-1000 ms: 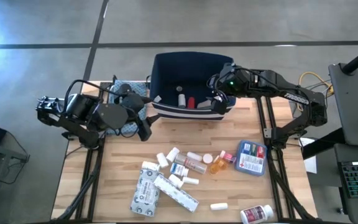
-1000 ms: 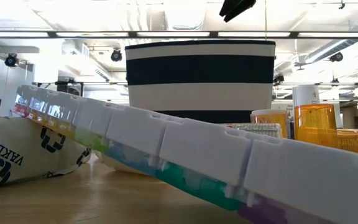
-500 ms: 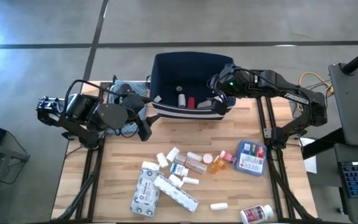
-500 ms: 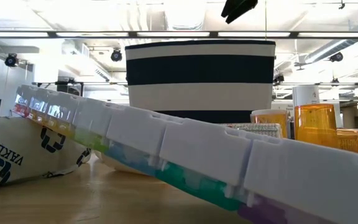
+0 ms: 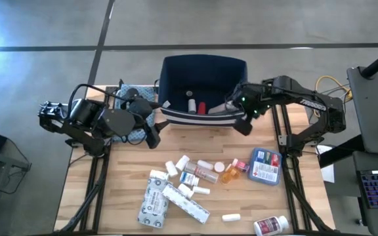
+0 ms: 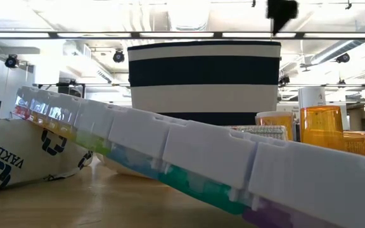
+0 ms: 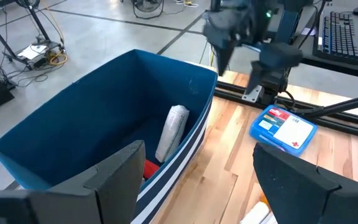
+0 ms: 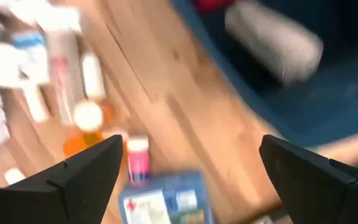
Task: Pick & place medical supplies in basket/bin
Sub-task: Put the pink pill bottle into the bin
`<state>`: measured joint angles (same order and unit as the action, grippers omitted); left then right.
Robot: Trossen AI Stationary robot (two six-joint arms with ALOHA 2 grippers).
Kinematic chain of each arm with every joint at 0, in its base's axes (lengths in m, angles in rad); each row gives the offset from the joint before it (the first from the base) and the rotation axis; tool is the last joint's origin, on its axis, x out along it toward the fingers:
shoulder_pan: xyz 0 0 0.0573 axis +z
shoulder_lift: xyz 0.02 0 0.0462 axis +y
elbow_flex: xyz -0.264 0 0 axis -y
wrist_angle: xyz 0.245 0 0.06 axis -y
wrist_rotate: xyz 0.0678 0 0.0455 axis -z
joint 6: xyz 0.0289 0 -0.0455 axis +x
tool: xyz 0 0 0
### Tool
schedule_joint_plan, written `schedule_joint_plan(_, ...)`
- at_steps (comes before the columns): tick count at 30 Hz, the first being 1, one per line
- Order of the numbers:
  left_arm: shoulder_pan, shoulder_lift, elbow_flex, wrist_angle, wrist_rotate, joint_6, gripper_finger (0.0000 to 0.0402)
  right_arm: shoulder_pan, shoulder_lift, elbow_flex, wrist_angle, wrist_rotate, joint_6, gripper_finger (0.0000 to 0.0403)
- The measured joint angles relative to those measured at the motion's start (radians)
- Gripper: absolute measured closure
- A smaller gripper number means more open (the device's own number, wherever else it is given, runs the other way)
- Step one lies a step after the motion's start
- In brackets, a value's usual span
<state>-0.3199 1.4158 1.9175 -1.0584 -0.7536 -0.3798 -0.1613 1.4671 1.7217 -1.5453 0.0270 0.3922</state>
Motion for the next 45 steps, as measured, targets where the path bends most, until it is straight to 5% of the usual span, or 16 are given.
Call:
schedule_joint_plan(10, 0.0, -0.001, 0.0, 0.0, 0.0, 0.072, 0.0124, 0.122, -0.02, -0.367, 0.021, -0.101, 0.113, 0.0037)
schedule_joint_plan(15, 0.0, -0.013, 0.0, -0.018, -0.001, 0.074, 0.0124, 0.234, -0.047, -0.565, 0.194, -0.161, 0.134, 0.0037)
schedule_joint_plan(20, 0.0, -0.021, 0.0, -0.035, -0.002, 0.075, 0.0124, 0.353, -0.107, -0.71, 0.399, -0.097, 0.263, 0.0037)
schedule_joint_plan(25, 0.0, -0.027, 0.0, -0.063, -0.002, 0.075, 0.0124, 0.429, -0.161, -0.807, 0.507, 0.03, 0.39, 0.0037)
schedule_joint_plan(33, 0.0, -0.03, 0.0, -0.117, -0.001, 0.075, 0.0124, 0.459, -0.155, -0.975, 0.675, -0.029, 0.471, 0.0037)
schedule_joint_plan(45, 0.0, -0.03, 0.0, -0.143, 0.0, 0.056, 0.0124, 0.48, -0.06, -1.023, 0.766, 0.052, 0.446, 0.0043)
